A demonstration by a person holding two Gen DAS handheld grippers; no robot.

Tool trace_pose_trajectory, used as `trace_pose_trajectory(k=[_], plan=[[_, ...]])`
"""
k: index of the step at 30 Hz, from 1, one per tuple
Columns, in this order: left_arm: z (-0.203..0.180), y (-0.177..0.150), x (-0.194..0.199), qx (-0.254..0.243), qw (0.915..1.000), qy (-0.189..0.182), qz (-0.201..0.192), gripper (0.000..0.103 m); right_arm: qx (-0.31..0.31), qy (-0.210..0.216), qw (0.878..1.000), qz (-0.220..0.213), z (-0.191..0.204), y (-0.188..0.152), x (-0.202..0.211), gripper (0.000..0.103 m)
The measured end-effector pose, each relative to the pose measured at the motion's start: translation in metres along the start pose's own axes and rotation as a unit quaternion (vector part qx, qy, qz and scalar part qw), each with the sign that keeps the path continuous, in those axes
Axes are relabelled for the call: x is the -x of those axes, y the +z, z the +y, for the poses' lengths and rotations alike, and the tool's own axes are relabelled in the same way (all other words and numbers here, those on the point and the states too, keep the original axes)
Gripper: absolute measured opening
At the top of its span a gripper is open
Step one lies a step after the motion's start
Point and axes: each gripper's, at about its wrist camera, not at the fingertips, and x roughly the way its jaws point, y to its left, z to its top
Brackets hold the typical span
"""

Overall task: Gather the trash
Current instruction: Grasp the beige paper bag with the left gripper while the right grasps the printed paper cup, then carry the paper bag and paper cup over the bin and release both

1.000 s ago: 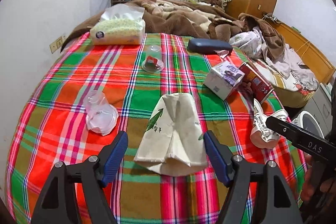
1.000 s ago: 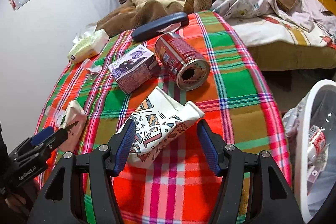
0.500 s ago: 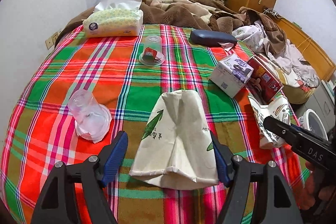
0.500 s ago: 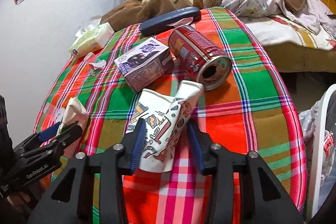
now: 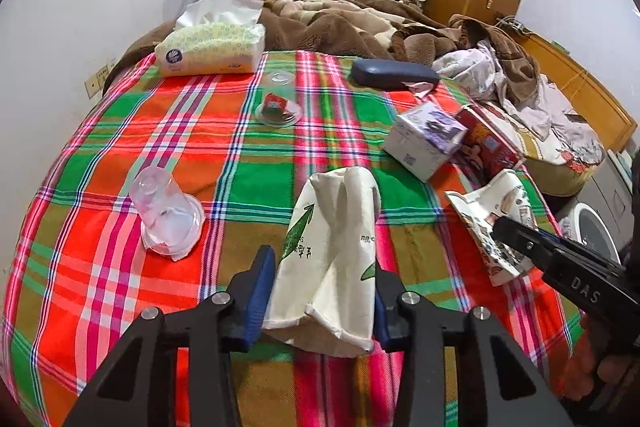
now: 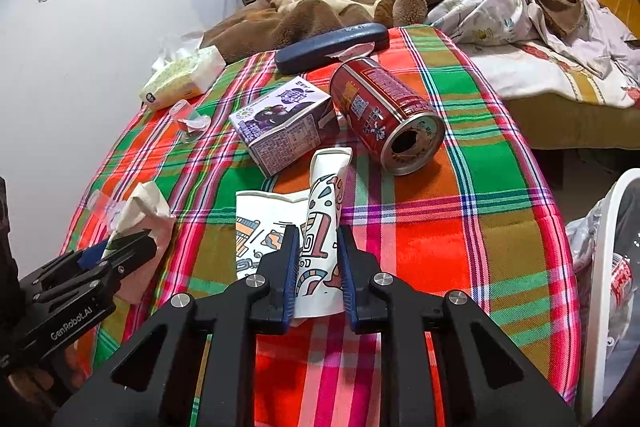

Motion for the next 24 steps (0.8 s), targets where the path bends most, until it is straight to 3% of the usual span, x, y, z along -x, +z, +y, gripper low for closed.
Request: trace_pose_trajectory(k=[12,24], plan=[[-0.027,-0.008,0.040,-0.021,0.9992,-0.002,-0.033,0.042,-0.001,0.006,0.999,-0.032,-0.006,-0.004,0.031,0.020],[-0.071,-0.015,0.078,-0.049,0.9964,-0.030,-0.062,0.042,-0.008,-0.002,0.997,-0.081,-0.027,-0.009,0.078,0.020]])
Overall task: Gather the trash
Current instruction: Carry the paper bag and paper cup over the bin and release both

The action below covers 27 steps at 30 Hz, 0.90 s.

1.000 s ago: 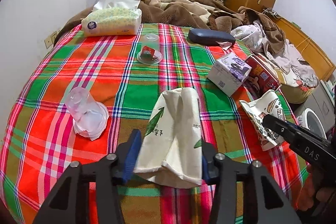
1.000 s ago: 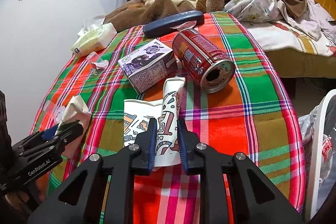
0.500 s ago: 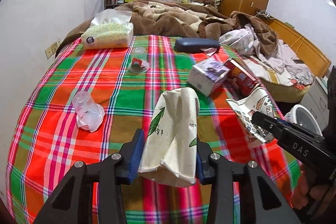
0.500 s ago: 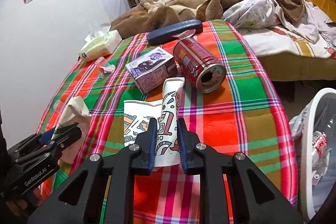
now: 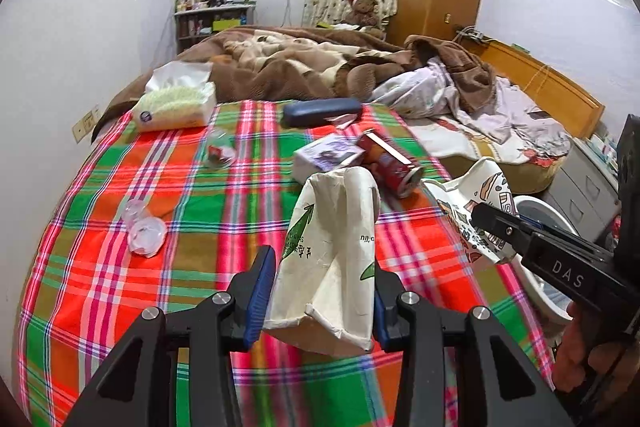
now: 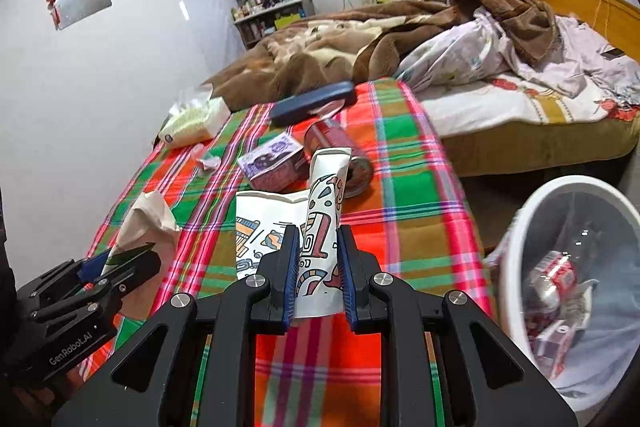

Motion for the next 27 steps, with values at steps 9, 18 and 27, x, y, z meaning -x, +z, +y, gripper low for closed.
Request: trace_pose_trajectory(k=[9,18,27], plan=[[-0.050,0.001,0.020,-0.033,0.9989,-0.025,-0.020,0.042,-0.016,-0.020,0.999,-0.031,-0.031,-0.003,0.033,0.020],[-0.105,-0.003,0.027,-0.070,0.9956,-0.057,-0.025,0.042,-0.039,-0.050,0.997,-0.049,-0.067,-0.008,0.055,0.020],[-0.168,-0.009,0.022,-0.123,0.9889,-0.080,-0.024,0.042,-0.070,-0.091,0.992,-0.058,-0.111,-0.016,0.077,0.020]])
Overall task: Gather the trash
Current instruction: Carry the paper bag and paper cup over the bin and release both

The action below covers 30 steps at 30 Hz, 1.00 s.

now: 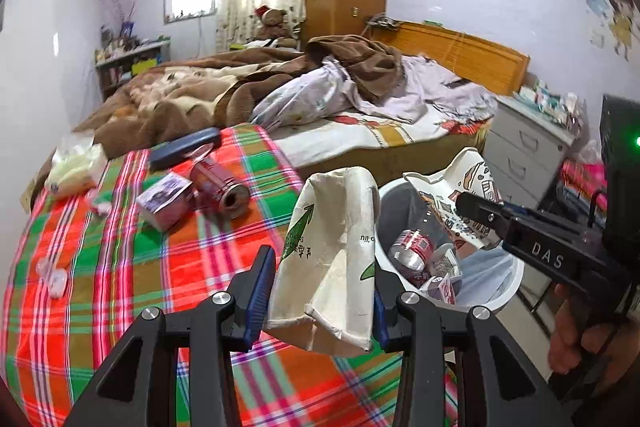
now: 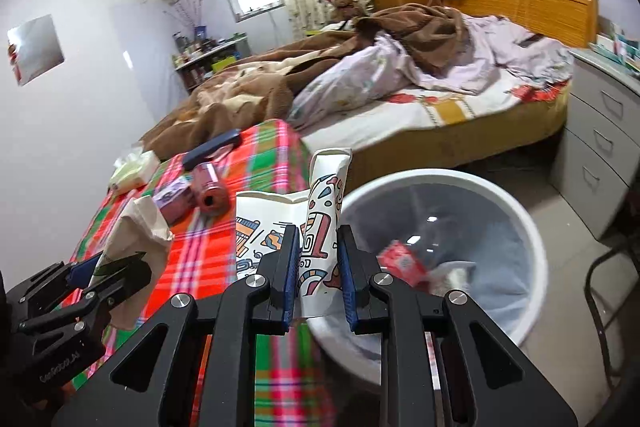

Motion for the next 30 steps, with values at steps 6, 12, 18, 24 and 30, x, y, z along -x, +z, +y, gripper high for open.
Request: trace_pose_trajectory(k=[6,12,18,24,30], plan=[[-0.032,0.001,-0.015,-0.018,0.9995,-0.022,0.011,0.042,-0.011,-0.026,1.000,0.008,-0.025,-0.003,0.000,0.020],[-0.058,-0.001,-0.034,-0.028,0.9982,-0.046,0.027,0.042,-0.023,-0.046,0.999,0.018,-0.045,-0.007,-0.002,0.020],[-0.078,0.000,-0.057,-0.038,0.9965,-0.060,0.045,0.042,-0.022,-0.076,0.996,0.039,-0.065,-0.012,-0.010,0.020],[-0.093,-0.002,-0.076,-0.043,0.9948,-0.070,0.059,0.042,-0.017,-0.088,0.994,0.060,-0.078,-0.015,-0.022,0.020],[-0.097,0.002,-0.089,-0.039,0.9942,-0.076,0.065,0.048,-0.012,-0.095,0.993,0.075,-0.085,-0.014,-0.029,0.020]])
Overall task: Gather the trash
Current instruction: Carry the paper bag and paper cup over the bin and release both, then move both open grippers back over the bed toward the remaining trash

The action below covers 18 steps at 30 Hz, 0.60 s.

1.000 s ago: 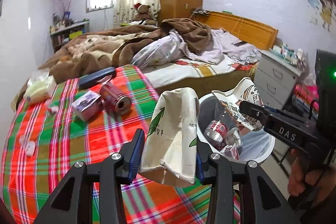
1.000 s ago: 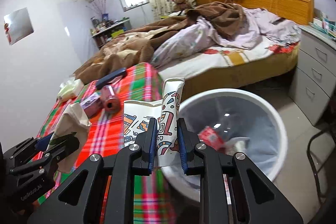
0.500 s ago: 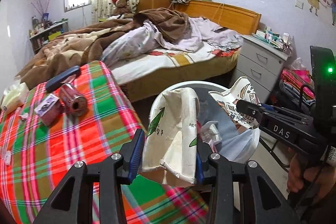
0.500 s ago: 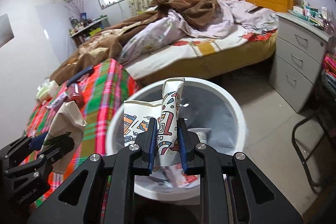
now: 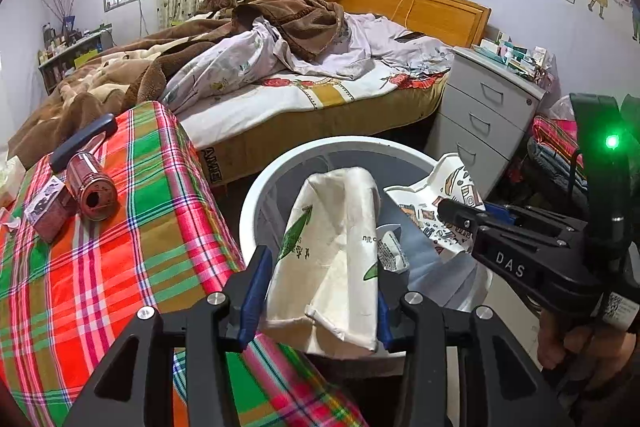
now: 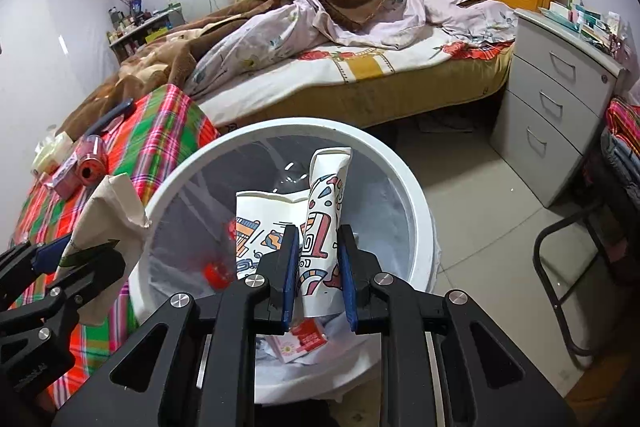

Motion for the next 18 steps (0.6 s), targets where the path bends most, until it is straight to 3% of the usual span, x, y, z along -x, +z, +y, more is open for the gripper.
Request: trace_pose_trajectory(k=[4,5,6,8,18], plan=[[0.001,0.002,-0.002,0.004,0.9999,-0.015,-0.005,0.057,0.000,-0.010,1.000,0.003,-0.002,-0.001,-0.001,0.022],[0.001,0.002,-0.003,0.006,0.9999,-0.014,-0.004,0.064,-0.002,-0.009,1.000,0.004,-0.003,0.000,-0.002,0.029],[0.001,0.002,-0.004,0.006,0.9999,-0.010,-0.005,0.066,-0.004,-0.009,1.000,0.004,-0.005,-0.001,-0.001,0.041],[0.003,0.002,-0.005,0.010,0.9999,-0.008,-0.003,0.066,-0.003,-0.006,1.000,0.002,-0.004,-0.002,0.000,0.051],[0.011,-0.001,0.010,0.018,0.9997,0.000,-0.015,0.066,-0.008,0.005,1.000,-0.008,0.002,-0.001,0.008,0.051]])
